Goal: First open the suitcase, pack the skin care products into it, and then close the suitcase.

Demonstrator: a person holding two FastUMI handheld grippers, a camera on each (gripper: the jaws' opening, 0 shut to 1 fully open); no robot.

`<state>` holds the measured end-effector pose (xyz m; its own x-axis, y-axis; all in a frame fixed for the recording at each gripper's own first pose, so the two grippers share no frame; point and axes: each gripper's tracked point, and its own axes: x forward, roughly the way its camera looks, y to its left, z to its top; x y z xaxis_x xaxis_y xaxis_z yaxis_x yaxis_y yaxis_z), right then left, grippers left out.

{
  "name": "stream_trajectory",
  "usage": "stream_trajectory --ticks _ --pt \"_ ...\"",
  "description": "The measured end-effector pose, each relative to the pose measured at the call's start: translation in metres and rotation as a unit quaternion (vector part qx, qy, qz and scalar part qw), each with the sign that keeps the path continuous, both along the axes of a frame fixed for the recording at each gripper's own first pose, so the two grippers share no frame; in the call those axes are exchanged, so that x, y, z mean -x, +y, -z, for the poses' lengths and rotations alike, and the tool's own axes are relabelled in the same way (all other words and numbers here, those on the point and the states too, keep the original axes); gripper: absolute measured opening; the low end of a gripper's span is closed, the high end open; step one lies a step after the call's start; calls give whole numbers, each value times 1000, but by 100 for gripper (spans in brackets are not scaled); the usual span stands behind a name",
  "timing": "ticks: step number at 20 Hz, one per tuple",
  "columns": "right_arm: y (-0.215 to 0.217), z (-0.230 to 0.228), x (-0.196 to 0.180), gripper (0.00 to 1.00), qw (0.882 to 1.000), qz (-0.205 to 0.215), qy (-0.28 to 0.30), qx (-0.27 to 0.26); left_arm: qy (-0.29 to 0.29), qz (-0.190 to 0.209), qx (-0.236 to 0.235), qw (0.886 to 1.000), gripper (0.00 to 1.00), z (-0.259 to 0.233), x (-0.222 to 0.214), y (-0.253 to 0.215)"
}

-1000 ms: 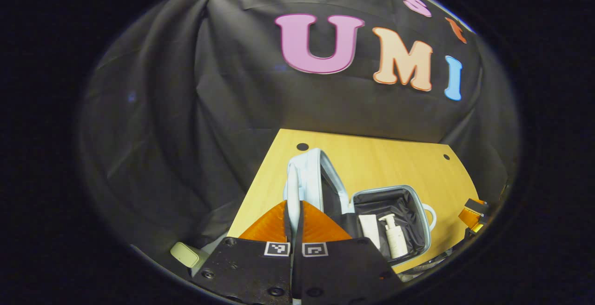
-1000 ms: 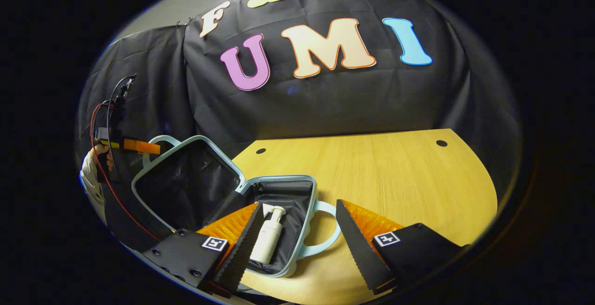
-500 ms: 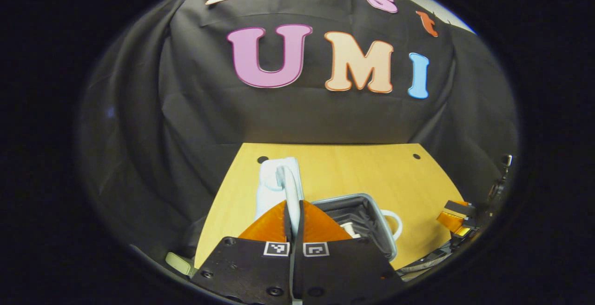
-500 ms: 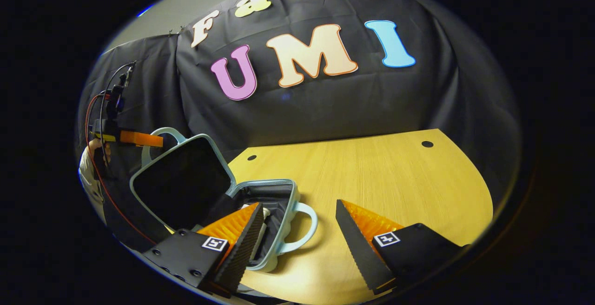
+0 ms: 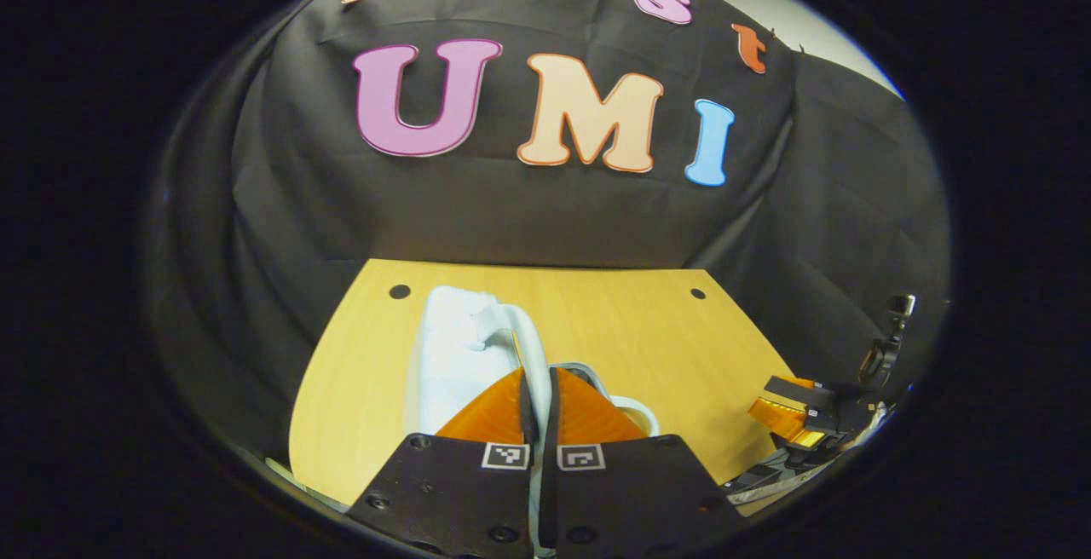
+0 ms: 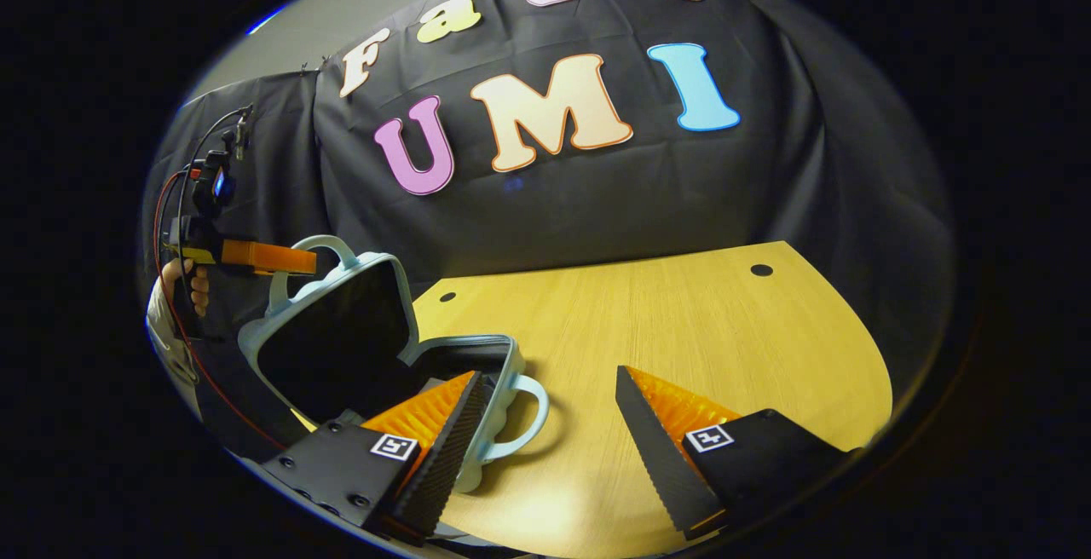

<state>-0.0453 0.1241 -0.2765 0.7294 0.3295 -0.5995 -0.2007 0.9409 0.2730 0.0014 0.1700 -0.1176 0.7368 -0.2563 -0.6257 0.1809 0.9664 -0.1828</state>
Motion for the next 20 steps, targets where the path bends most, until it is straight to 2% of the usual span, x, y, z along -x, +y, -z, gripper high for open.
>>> stream_trajectory --ticks 10,20 --pt "-43 -3 1 98 1000 19 0 14 42 51 42 997 0 39 3 -80" --pt "-79 -3 7 98 999 35 6 27 105 78 24 991 0 97 26 -138"
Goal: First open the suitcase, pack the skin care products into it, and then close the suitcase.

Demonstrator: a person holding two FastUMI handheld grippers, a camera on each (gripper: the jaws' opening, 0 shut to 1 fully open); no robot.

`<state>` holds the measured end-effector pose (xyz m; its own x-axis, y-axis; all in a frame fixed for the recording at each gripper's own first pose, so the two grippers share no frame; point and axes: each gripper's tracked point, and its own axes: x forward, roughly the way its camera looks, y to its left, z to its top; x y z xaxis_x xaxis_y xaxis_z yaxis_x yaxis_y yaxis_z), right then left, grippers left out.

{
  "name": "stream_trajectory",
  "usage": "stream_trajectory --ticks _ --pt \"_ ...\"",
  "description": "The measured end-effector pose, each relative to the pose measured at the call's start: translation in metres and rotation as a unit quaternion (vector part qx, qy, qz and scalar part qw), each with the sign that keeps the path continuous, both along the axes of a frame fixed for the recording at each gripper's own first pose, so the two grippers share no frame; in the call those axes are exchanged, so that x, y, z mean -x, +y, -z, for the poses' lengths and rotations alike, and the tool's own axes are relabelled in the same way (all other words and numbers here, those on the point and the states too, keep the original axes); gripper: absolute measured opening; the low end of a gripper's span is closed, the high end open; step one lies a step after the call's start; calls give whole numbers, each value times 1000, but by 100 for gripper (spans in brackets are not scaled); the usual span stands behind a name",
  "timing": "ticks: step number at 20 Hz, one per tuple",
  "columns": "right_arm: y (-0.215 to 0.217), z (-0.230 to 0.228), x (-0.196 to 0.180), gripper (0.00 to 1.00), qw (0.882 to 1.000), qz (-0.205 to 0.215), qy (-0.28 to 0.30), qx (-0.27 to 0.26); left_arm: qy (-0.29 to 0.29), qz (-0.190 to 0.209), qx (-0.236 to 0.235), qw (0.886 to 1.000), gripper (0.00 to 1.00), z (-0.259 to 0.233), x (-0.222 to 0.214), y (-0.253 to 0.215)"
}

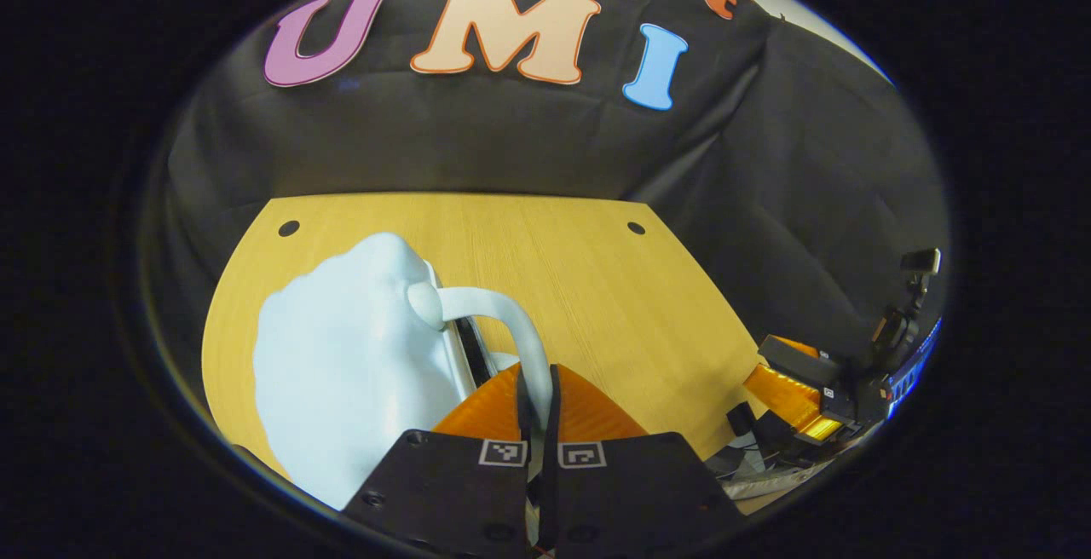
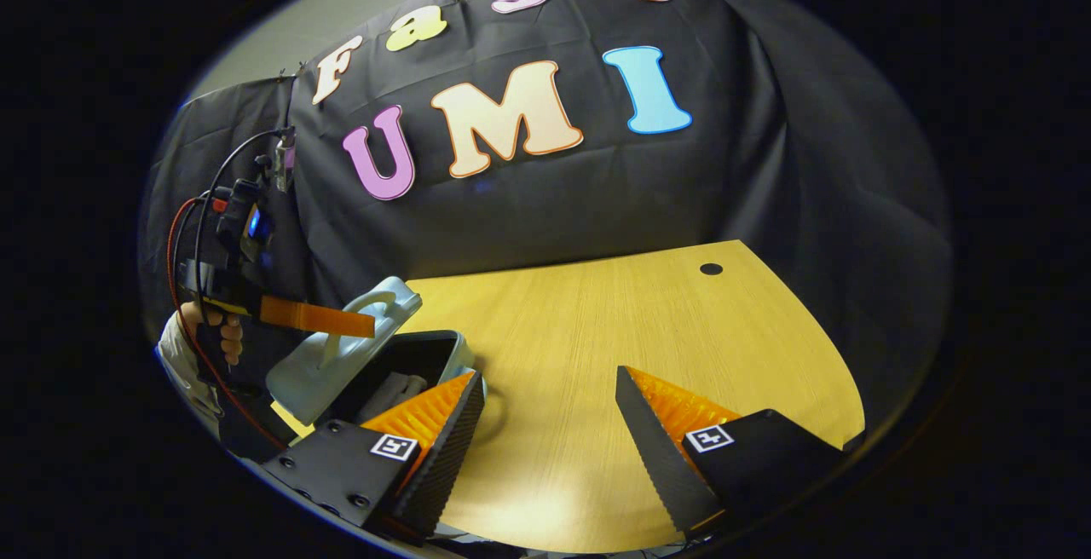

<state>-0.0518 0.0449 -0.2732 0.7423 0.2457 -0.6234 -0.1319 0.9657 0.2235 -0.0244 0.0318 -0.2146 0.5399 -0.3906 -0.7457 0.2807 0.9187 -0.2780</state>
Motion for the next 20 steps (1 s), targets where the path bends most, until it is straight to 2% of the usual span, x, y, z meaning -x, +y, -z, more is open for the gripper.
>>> stream_trajectory --ticks 2,3,4,8,10,13,15,16,17,20 --pt "-6 -2 0 98 1000 3 -1 2 2 10 3 1000 3 2 1 -13" --pt "-8 -3 -1 98 1000 5 -1 2 -3 7 10 1000 9 -4 1 -17" --pt "-10 -4 -3 98 1000 6 -2 2 -15 4 16 1000 27 -9 -4 -21" --pt "-5 -22 -19 98 1000 7 -28 0 -100 -32 -14 994 95 -42 -25 -8" --pt "1 -43 -36 98 998 4 -63 6 -146 -52 -19 988 92 -61 -32 -3" --pt "7 -89 -67 98 991 1 -132 21 -210 -73 -42 974 94 -87 -40 12" --pt "16 -121 -83 98 984 3 -177 20 -233 -78 -68 967 94 -97 -43 21" --pt "18 -135 -92 93 980 7 -199 23 -244 -78 -76 964 95 -102 -44 24" --pt "18 -149 -99 98 975 12 -222 29 -254 -84 -82 960 94 -109 -45 27" --pt "24 -175 -113 97 965 30 -259 40 -301 -115 -79 943 96 -138 -55 41"
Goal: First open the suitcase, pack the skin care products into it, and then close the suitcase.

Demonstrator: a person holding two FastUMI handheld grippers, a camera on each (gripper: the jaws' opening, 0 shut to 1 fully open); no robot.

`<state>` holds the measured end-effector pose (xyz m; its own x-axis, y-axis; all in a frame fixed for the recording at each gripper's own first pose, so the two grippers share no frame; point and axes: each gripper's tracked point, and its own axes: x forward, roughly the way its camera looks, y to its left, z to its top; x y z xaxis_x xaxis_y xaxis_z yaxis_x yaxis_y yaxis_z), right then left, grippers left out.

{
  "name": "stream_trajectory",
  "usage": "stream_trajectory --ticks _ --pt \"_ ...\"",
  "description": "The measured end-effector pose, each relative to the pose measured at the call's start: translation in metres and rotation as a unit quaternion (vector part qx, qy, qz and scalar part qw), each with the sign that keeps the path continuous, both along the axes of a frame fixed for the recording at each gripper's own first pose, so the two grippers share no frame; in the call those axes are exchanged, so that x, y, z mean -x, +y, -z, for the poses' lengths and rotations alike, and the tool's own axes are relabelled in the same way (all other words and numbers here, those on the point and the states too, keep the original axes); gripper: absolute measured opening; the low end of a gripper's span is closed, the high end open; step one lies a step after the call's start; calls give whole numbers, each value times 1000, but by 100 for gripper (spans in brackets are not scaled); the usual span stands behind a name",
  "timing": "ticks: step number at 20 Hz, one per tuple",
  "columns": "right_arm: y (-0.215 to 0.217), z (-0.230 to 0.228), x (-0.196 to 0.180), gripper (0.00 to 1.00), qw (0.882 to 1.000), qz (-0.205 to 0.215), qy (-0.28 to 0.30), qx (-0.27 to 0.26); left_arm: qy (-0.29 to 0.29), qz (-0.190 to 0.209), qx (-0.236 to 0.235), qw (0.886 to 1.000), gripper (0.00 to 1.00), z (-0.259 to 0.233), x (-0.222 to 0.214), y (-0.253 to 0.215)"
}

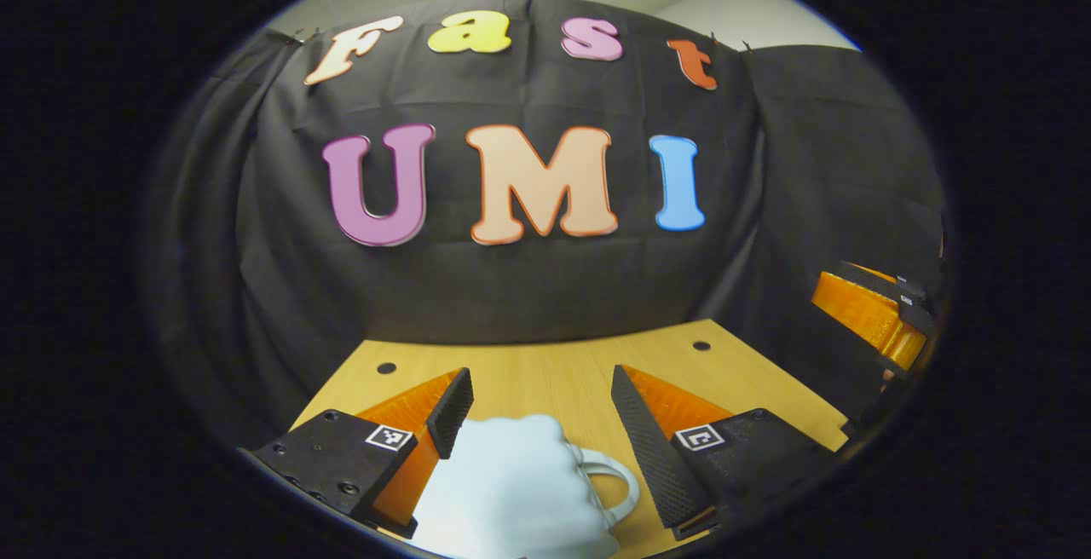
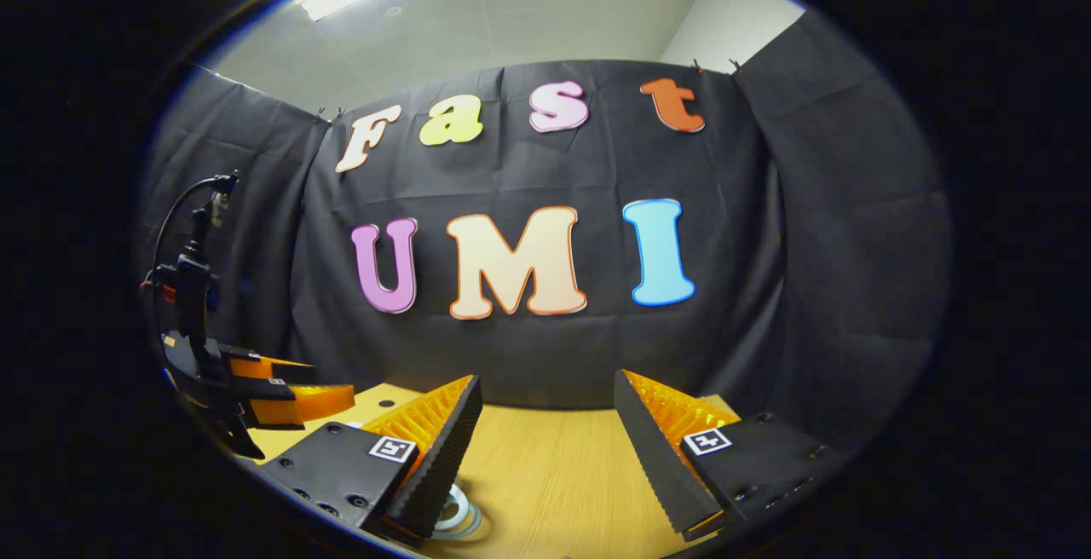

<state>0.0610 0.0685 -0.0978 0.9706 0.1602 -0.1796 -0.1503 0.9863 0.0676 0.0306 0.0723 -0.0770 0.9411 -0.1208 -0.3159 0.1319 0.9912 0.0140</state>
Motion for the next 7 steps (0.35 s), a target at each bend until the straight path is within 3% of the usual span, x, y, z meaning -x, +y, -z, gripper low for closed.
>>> stream_trajectory --ticks 6,7 --pt "-1 -31 3 94 999 21 -40 -2 -29 -8 1 1000 95 -22 -18 9" --pt "-2 -33 5 98 999 23 -42 1 -29 -7 5 1000 95 -22 -18 8"
